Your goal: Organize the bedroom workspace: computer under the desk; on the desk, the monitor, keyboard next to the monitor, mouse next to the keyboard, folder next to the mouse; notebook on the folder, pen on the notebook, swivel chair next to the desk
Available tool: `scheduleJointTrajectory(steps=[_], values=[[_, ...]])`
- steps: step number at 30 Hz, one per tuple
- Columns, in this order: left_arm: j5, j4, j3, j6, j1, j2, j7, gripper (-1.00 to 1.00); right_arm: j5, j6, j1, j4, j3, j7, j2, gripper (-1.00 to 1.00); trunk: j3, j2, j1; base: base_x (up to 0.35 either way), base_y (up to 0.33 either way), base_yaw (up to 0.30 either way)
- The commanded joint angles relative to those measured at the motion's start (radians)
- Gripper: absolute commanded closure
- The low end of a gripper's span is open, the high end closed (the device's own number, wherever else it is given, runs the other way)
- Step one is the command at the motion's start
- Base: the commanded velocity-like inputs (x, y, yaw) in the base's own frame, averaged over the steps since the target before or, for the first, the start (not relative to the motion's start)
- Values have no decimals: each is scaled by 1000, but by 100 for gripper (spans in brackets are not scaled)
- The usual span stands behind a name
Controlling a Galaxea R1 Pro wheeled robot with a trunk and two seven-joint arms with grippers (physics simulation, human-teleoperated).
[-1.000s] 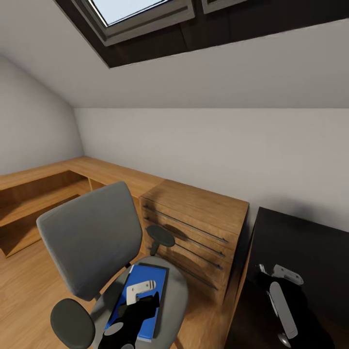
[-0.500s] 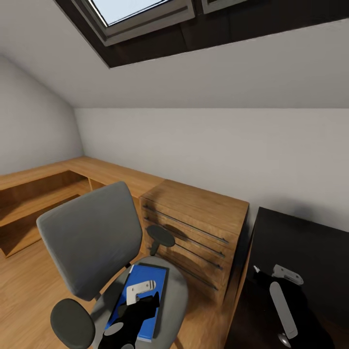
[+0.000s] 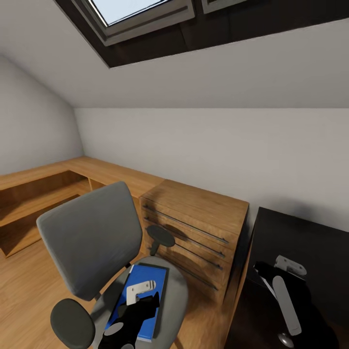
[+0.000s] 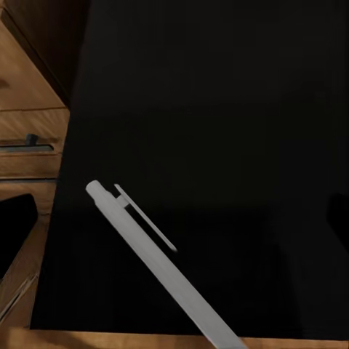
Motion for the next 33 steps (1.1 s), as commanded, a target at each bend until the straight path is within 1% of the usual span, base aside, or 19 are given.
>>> scheduleJointTrajectory(steps=[1,15,22,24,25,27,28,29,33], values=[[6,-1,-2,2,-1,1,8,-100,-11,2,-1,-4,1,-9,0,-100,-1,-1,0,0,0,0],[6,-1,-2,2,-1,1,8,-100,-11,6,2,-31,0,-9,2,-100,-1,-1,0,0,0,0],[6,-2,-2,2,-1,1,8,-100,-12,8,30,-83,2,-10,11,-100,-1,-1,0,0,0,0],[6,-2,-2,1,-1,1,8,-100,-13,9,37,-95,2,-10,22,-100,-1,-1,0,0,0,0],[6,-2,-5,0,-1,1,8,-100,-12,10,42,-103,4,-11,47,-100,-1,-1,0,0,0,6],[6,-2,-5,0,-1,1,8,-100,-12,10,43,-104,6,-11,56,-100,-1,-1,0,0,0,39],[5,-3,-6,-2,-1,1,8,-100,-9,9,43,-107,9,-12,73,-100,-1,-1,0,0,0,177],[5,-4,-6,-2,-1,2,8,-100,-8,9,44,-107,10,-12,79,-100,-1,-1,0,0,0,213],[5,-3,-6,-2,-1,2,8,-100,-6,8,44,-105,11,-12,86,-100,-1,-1,0,0,0,240]])
